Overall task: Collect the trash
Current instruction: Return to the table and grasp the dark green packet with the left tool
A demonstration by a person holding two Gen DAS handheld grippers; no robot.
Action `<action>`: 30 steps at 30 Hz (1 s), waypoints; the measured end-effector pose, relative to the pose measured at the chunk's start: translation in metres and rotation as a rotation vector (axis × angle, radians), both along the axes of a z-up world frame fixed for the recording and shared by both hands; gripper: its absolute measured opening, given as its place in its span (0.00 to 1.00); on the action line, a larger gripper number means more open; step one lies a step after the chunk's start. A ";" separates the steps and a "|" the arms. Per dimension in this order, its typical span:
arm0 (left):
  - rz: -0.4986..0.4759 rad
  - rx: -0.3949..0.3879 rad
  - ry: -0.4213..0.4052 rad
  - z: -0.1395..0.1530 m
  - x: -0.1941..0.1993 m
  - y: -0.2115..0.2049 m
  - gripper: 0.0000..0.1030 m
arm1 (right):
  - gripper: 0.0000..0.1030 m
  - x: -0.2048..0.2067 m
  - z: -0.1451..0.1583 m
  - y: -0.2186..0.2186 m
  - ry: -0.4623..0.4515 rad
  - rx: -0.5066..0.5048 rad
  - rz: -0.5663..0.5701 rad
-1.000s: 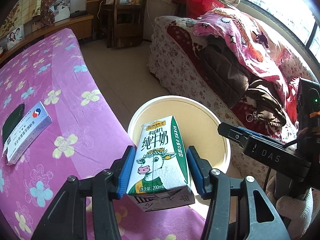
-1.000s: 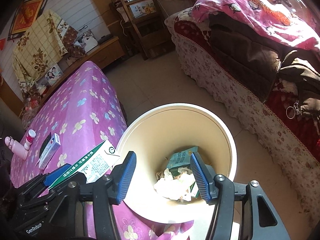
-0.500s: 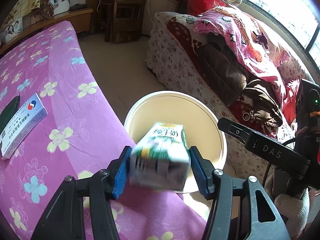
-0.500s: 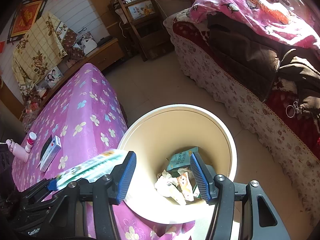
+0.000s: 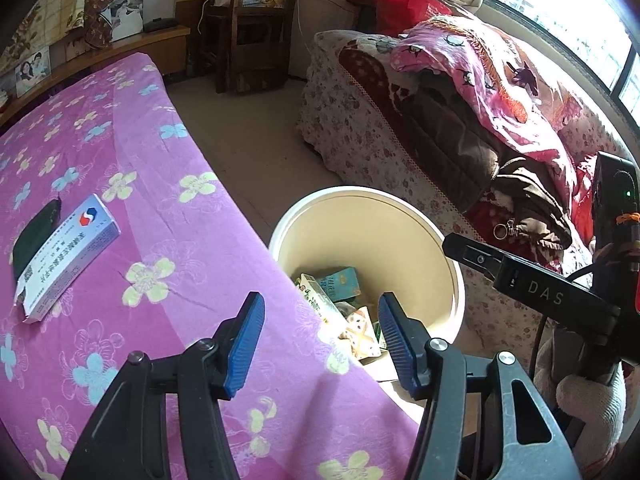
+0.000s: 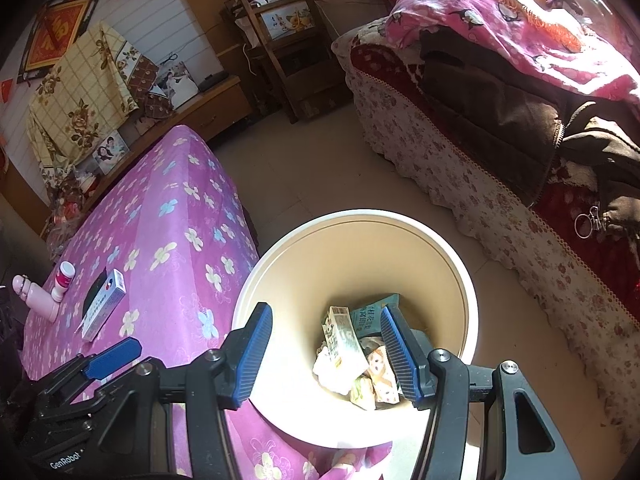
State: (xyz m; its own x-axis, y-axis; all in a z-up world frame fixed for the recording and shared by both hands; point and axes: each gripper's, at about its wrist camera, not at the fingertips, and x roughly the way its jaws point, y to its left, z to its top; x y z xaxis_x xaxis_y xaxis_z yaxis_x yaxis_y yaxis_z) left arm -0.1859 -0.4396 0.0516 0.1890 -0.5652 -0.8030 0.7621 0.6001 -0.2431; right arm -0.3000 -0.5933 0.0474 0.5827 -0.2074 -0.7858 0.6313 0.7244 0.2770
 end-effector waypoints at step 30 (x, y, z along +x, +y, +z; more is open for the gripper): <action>0.364 0.196 -0.120 0.006 0.186 0.147 0.61 | 0.65 0.156 0.016 0.140 0.068 -0.017 0.513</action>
State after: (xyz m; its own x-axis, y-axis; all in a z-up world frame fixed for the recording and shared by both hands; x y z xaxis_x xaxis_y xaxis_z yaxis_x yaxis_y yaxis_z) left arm -0.0002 -0.2931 0.0574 0.4470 -0.2829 -0.8486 0.5076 0.8613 -0.0198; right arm -0.1439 -0.4531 0.0632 0.5605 0.0788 -0.8244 0.2095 0.9496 0.2332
